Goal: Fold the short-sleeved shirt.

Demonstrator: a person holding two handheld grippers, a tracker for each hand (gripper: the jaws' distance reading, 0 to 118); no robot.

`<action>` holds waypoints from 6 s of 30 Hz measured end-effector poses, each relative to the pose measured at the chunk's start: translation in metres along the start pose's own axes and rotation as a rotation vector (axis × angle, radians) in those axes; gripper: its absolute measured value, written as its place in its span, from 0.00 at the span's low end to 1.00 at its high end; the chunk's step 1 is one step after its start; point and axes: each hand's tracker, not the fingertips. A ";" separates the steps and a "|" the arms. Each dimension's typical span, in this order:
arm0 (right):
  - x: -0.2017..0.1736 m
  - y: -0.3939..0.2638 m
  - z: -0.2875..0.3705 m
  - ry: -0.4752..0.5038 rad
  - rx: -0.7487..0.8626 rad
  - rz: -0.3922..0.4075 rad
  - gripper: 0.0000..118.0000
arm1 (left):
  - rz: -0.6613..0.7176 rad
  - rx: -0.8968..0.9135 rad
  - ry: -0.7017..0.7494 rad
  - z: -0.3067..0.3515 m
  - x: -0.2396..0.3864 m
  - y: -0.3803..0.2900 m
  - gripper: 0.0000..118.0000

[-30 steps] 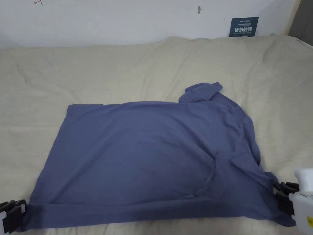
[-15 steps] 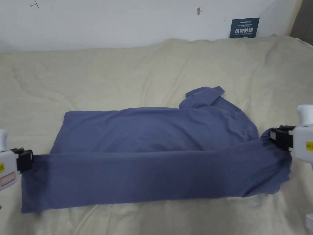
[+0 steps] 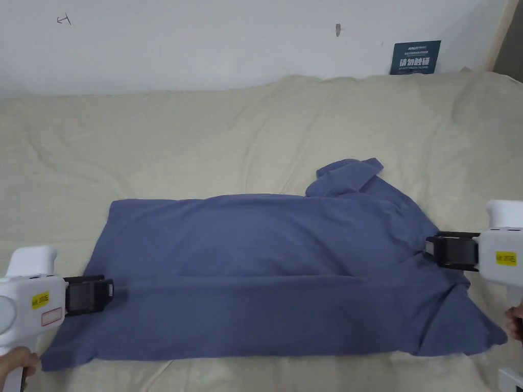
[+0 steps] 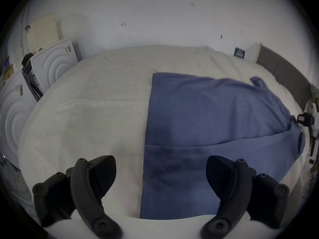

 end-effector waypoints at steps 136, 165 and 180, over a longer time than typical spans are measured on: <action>-0.005 0.107 -0.126 -0.034 -0.314 0.032 0.00 | 0.006 -0.165 0.035 -0.098 -0.003 0.110 0.98; 0.005 0.121 -0.006 0.062 -0.165 0.096 0.00 | -0.080 0.038 -0.043 0.008 0.020 0.123 0.01; 0.033 -0.082 0.105 0.117 -0.283 0.060 0.00 | -0.053 -0.088 -0.064 0.100 -0.007 -0.058 0.01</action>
